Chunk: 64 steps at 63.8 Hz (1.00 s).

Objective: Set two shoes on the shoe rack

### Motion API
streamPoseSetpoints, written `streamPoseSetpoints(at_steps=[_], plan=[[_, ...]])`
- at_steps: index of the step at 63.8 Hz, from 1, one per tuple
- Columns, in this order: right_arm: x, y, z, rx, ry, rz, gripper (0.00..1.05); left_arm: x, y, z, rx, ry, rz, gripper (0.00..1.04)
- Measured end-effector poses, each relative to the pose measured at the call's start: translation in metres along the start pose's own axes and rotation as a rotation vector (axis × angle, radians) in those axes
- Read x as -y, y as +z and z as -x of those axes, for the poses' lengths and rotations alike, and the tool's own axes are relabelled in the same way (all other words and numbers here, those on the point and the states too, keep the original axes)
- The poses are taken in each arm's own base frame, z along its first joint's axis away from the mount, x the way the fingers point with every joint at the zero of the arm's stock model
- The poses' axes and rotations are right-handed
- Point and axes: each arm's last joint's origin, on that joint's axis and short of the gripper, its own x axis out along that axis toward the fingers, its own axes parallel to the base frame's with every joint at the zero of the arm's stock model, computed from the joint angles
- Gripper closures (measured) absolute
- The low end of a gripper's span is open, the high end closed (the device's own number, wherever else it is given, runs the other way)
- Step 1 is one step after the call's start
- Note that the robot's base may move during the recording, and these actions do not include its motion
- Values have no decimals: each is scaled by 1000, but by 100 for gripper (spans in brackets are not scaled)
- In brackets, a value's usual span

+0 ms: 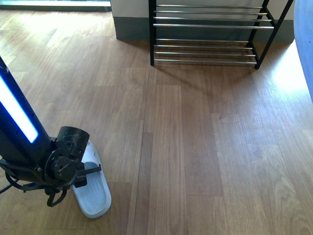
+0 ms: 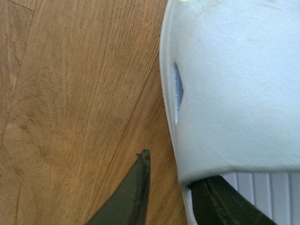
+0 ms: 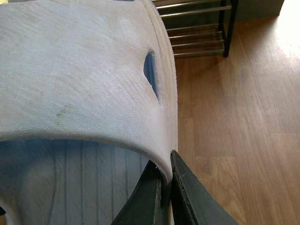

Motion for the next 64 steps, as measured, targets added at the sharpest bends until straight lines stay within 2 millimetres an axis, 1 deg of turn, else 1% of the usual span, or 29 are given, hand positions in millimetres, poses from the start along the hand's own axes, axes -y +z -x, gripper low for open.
streamPoseSetpoints(at_steps=[1,5,6,11,18,23,27,31,35,40,46,58,64], plan=[[0,0,0,0,0,0,103,-1,0,2,3,3,-11,84],[0,0,0,0,0,0,103,-3,2,6,14,4,-27,91],[0,0,0,0,0,0,103,-4,4,9,20,6,-30,95],[0,0,0,0,0,0,103,-7,11,19,47,11,-43,104],[0,0,0,0,0,0,103,-15,22,37,88,3,-47,103],[0,0,0,0,0,0,103,-23,34,55,131,-7,-36,103],[0,0,0,0,0,0,103,-29,41,65,147,-8,-26,103],[0,0,0,0,0,0,103,-34,43,69,147,-3,-24,103],[0,0,0,0,0,0,103,-40,41,72,149,-5,-13,103],[0,0,0,0,0,0,103,-48,32,77,139,-6,-12,103],[0,0,0,0,0,0,103,-52,25,82,122,-37,-20,103],[0,0,0,0,0,0,103,-43,21,84,111,-85,-111,103],[0,0,0,0,0,0,103,-36,19,77,106,-99,-144,103]])
